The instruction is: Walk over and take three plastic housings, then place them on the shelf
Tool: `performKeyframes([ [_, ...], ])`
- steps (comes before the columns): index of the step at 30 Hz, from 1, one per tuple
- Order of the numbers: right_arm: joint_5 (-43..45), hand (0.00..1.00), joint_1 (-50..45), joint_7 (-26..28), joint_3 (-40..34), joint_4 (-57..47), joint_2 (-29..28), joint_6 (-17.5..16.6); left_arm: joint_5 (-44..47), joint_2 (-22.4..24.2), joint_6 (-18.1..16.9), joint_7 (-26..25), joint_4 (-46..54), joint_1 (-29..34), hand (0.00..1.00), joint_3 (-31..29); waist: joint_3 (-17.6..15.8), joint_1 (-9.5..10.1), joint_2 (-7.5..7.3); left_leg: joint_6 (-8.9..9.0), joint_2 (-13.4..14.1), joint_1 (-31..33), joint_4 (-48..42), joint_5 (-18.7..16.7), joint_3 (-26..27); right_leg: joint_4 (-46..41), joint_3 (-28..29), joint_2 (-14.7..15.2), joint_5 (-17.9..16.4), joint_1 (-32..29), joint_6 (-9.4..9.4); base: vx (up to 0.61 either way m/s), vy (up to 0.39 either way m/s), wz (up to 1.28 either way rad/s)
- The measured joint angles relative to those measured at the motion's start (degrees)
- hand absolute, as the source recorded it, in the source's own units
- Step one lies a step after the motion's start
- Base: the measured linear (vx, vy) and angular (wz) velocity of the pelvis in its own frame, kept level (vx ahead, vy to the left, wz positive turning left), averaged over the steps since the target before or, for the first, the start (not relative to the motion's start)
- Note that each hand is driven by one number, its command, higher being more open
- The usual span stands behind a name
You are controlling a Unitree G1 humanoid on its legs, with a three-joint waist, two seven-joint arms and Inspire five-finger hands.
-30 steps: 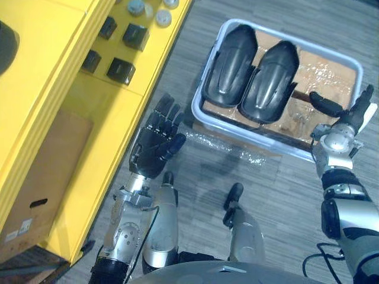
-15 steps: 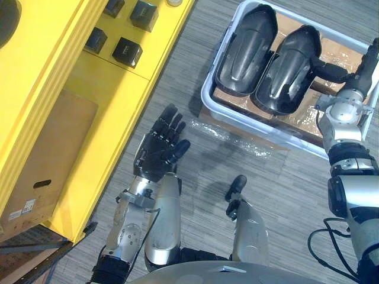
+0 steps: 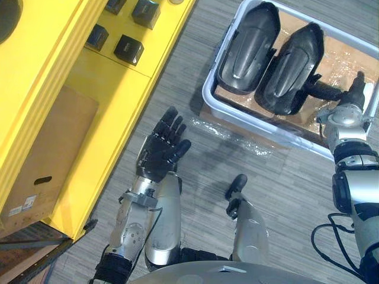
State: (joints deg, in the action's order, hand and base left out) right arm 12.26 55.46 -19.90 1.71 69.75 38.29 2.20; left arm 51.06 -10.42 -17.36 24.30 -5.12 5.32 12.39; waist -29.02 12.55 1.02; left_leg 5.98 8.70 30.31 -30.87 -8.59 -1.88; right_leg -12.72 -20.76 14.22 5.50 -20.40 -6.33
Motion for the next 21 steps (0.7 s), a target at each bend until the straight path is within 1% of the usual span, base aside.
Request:
performKeyframes([
  [2, -0.08, 0.0, 0.7, 1.57, 0.02, 0.4, 0.56, 0.37, 0.01, 0.0, 0.0, -0.56, -0.83, -0.59, 1.0, 0.22, -0.57, 0.19, -0.17, 0.25, 0.38, 0.54, -0.23, 0.15, -0.46, 0.12, -0.43, -0.45, 0.01, -0.17, 0.05, 0.01, -0.006, 0.02],
  [7, -0.29, 0.0, 1.49, 4.56, 0.22, 2.23, 4.34, 2.18, -0.03, -0.36, 0.02, -1.14, -1.86, -1.23, 1.0, 0.19, -0.62, 0.9, -0.23, 0.55, 1.14, 1.19, -0.81, 0.03, -1.16, 0.55, -0.91, -1.49, 0.08, -0.03, 0.19, 0.0, 0.0, 0.0],
  [12, -1.29, 0.0, 1.54, 6.09, 1.09, 3.33, 4.49, 3.92, -0.07, -1.39, 0.02, -1.68, -2.27, -1.48, 1.0, -0.26, -0.62, 1.09, -0.23, 0.95, 2.17, 0.99, -0.83, -0.2, -1.62, 0.85, -1.23, -2.64, -0.16, 0.6, 0.84, 0.0, -0.013, -0.03],
  [14, -1.44, 0.0, 1.52, 5.98, 0.84, 4.0, 3.49, 5.52, -0.08, -1.58, 0.02, -1.67, -2.28, -1.42, 1.0, -0.47, -0.63, 1.47, -0.24, 1.13, 2.71, 0.9, -0.9, -0.26, -1.66, 0.85, -1.22, -3.16, -0.26, 0.77, 1.01, 0.0, -0.031, -0.03],
  [17, -2.78, 0.0, 0.99, 4.91, -0.05, 3.8, 1.63, 6.33, -0.08, -1.76, 0.21, -1.64, -2.28, -1.15, 1.0, -1.07, -0.7, 1.58, -0.37, 1.32, 3.17, -0.01, -0.9, -0.35, -1.94, 0.85, -1.29, -3.63, -0.42, 1.77, 1.24, 0.0, 0.0, 0.0],
  [19, -2.98, 0.0, 0.87, 2.39, -1.04, 1.86, 0.2, 7.42, -0.07, -2.08, 0.29, -1.24, -2.16, -0.87, 1.0, -2.09, -0.7, 1.72, -0.39, 1.56, 3.7, -1.38, -0.92, -0.64, -1.79, 0.9, -1.23, -4.04, -0.59, 3.15, 1.48, 0.01, -0.011, -0.04],
  [20, -3.23, 0.0, 0.68, 1.22, -1.02, 1.25, -0.12, 8.82, -0.06, -2.7, 0.3, -0.88, -1.95, -0.89, 1.0, -2.33, -0.7, 2.29, -0.56, 1.72, 4.03, -2.02, -0.9, -0.8, -1.79, 0.97, -1.17, -4.4, -0.72, 3.69, 1.63, 0.0, -0.016, -0.04],
  [21, -3.68, 0.0, 0.54, 0.78, -1.04, 1.24, -0.12, 9.49, -0.05, -3.08, 0.34, -0.72, -1.64, -0.87, 1.0, -2.34, -0.75, 2.65, -0.64, 1.76, 4.13, -2.27, -0.85, -0.83, -1.8, 0.97, -1.16, -4.5, -0.79, 3.86, 1.74, 0.0, -0.024, -0.04],
])
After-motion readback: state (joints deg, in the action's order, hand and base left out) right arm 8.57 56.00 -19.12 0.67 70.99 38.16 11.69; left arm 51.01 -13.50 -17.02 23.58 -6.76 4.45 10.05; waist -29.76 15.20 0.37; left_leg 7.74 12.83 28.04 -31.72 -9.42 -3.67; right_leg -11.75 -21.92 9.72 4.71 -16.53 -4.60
